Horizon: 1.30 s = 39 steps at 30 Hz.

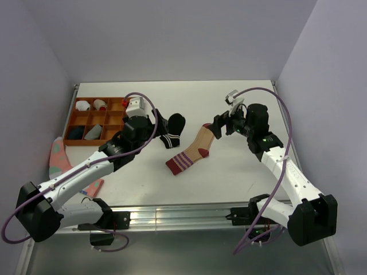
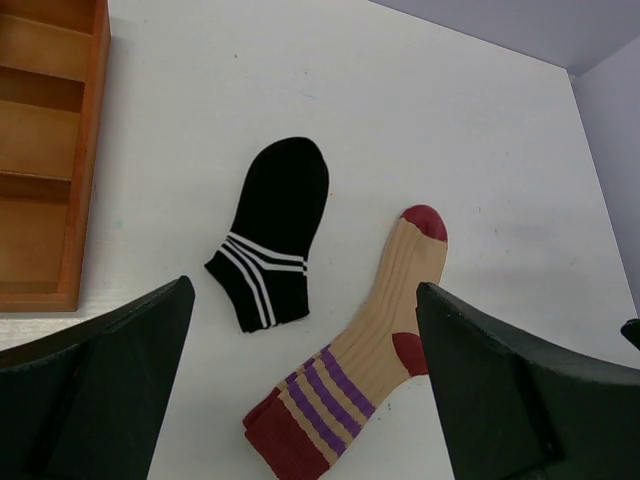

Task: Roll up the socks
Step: Roll the sock at the center of the board.

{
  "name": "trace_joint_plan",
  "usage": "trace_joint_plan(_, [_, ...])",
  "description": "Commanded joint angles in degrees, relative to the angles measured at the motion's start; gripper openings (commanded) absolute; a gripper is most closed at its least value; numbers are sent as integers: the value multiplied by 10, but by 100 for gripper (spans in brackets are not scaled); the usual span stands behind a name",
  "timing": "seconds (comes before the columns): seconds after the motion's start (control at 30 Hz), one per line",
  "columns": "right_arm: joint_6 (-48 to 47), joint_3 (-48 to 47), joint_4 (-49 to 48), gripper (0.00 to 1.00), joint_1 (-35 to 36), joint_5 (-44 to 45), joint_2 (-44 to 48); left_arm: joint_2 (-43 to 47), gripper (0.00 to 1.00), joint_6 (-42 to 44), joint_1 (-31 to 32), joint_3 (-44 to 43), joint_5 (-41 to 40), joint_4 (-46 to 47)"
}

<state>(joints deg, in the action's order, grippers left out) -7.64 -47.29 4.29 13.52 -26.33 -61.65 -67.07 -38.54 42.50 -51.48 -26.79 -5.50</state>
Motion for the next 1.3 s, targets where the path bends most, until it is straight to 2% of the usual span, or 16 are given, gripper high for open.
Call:
trace_joint_plan(0.0, [-17, -14, -10, 100, 0, 9, 9, 11, 100, 3, -2, -13, -2, 7])
trace_joint_plan(0.2, [-40, -35, 37, 100, 2, 8, 8, 27, 99, 5, -17, -7, 6, 8])
trace_joint_plan(0.3, [-44, -60, 62, 95, 14, 29, -12, 32, 98, 0, -28, -10, -5, -6])
trace_joint_plan(0.37, [-44, -69, 73, 92, 32, 56, -30, 36, 93, -8, -41, -5, -6, -15])
trace_joint_plan(0.6, [-23, -93, 87, 81, 211, 159, -120, 83, 77, -79, -73, 66, -3, -22])
trace_joint_plan(0.63, [-21, -97, 90, 79, 225, 156, -133, 92, 72, -85, -76, 86, 11, -22])
trace_joint_plan(0.73, [-5, -101, 90, 71, 265, 172, -186, 98, 66, -107, -83, 118, 16, -28])
trace_joint_plan(0.9, [33, -103, 71, 67, 332, 224, -227, 109, 66, -113, -90, 153, 20, -14])
trace_joint_plan(0.97, [59, -119, 69, 61, 355, 255, -251, 115, 66, -111, -96, 160, 23, -13])
trace_joint_plan(1.03, [75, -128, 73, 55, 365, 261, -274, 116, 66, -107, -103, 160, 27, -13])
trace_joint_plan(1.27, [135, -128, 77, 49, 405, 299, -311, 115, 67, -82, -156, 145, 51, -19])
